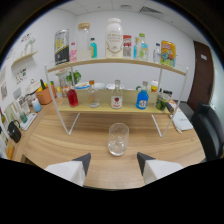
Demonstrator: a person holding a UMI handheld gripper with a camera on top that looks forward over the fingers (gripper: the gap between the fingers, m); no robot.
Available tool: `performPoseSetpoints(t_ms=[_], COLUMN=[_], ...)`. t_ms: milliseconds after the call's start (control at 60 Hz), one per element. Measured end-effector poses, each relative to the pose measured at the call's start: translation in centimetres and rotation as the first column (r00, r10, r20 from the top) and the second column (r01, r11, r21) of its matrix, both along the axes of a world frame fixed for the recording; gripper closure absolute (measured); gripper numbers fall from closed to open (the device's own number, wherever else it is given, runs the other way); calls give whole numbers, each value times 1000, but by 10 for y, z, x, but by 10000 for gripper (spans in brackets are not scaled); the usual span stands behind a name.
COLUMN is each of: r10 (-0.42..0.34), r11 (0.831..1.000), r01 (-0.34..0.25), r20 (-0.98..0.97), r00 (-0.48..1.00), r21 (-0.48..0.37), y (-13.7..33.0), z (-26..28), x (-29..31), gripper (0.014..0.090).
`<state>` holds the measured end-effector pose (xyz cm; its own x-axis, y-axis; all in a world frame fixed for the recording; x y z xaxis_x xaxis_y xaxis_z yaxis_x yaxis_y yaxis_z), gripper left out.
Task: Make me a cup of Mojito.
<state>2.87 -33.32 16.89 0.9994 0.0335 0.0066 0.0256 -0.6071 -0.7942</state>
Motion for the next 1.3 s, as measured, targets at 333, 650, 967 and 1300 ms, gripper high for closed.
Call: performPoseSetpoints(t_ms=[333,650,967,1300], r10=[-6,-15,-13,-22], r11=[1000,1000,999,1000], r01=[6,15,14,22], r20=[-22,-18,-22,-10], r00=[1000,1000,1000,1000], r21=[-13,-10,52,5], y=[-18,-35,51,148], z=[-8,0,31,14], x=[2,66,146,180], gripper=[186,183,196,262])
